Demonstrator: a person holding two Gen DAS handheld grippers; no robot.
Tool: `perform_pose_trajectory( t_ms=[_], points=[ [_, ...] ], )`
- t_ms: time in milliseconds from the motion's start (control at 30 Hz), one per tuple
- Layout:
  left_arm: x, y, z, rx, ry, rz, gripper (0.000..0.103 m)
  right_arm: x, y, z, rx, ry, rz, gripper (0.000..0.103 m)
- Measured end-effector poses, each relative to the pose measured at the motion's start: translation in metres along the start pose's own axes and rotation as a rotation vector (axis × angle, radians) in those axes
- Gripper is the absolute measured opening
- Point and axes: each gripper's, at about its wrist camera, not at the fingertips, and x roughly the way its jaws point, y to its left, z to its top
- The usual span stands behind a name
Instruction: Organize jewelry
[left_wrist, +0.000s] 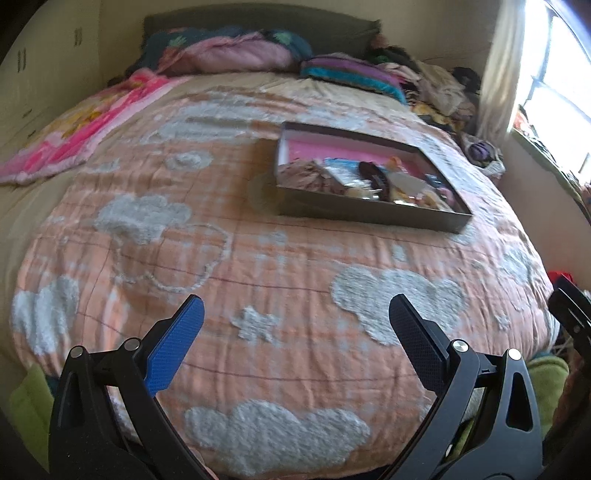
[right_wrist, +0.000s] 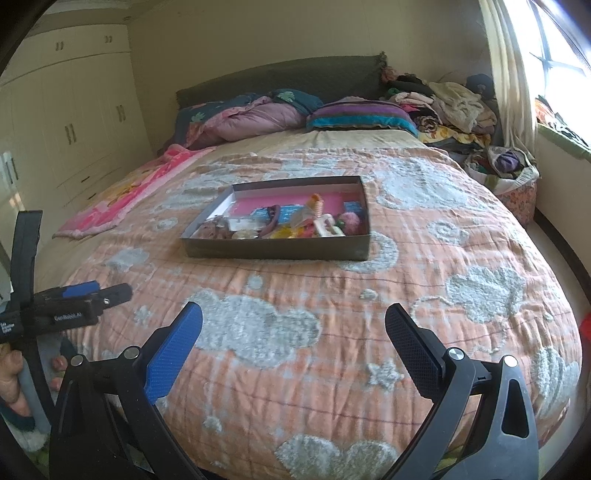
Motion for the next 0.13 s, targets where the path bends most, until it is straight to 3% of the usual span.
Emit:
perform_pose_trajectory(
  t_ms=[133],
  points=[
    [0.008,0.018,0.009,-0.045,0.012,0.037,0.094,0.007,-0.017,0.008,0.033,0.002,-0.029,0.099]
  ],
)
